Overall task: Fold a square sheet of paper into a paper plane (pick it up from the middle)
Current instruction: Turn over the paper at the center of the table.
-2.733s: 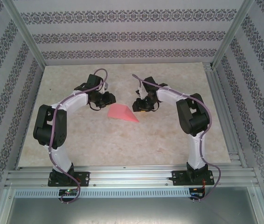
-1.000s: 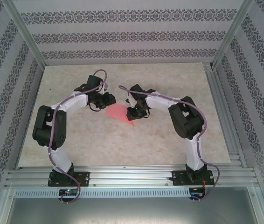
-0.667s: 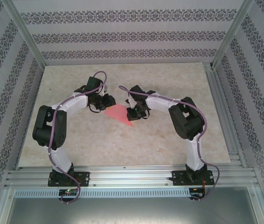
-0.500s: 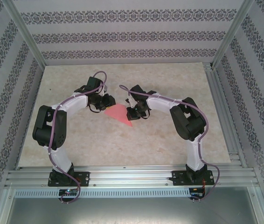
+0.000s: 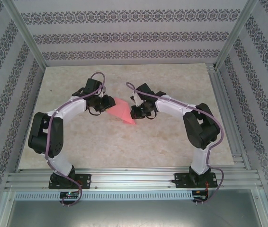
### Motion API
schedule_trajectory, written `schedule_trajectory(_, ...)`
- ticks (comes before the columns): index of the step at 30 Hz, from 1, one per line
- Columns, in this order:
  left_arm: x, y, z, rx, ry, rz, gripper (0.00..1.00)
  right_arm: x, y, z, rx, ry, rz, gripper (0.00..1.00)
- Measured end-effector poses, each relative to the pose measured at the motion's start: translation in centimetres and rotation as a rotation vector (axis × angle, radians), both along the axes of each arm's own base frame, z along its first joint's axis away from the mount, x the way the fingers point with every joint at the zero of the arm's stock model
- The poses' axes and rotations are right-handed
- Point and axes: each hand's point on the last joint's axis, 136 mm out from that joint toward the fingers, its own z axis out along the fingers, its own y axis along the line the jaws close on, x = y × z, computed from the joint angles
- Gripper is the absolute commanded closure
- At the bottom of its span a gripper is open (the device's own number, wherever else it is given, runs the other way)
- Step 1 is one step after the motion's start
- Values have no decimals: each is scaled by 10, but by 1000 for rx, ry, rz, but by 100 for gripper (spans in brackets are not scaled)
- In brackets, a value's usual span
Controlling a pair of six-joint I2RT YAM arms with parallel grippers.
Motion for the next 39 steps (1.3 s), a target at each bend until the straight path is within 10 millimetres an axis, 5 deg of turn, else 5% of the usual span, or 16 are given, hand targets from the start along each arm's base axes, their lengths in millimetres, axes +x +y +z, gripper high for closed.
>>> schedule_trajectory(8,-3,3,0,0,0,20,66,-1,-17,20,105,7,-89,100)
schedule_trajectory(19,-13,-9,-15,-112,25,42,47,-6,-40,-21,196,179,-232,99)
schedule_trajectory(30,-42,-89,-52,-298,134,7,37,8,-45,-15,329,203,-308,99)
schedule_trajectory(39,-33,-109,-63,-353,147,73,43,8,-40,-12,367,212,-303,98)
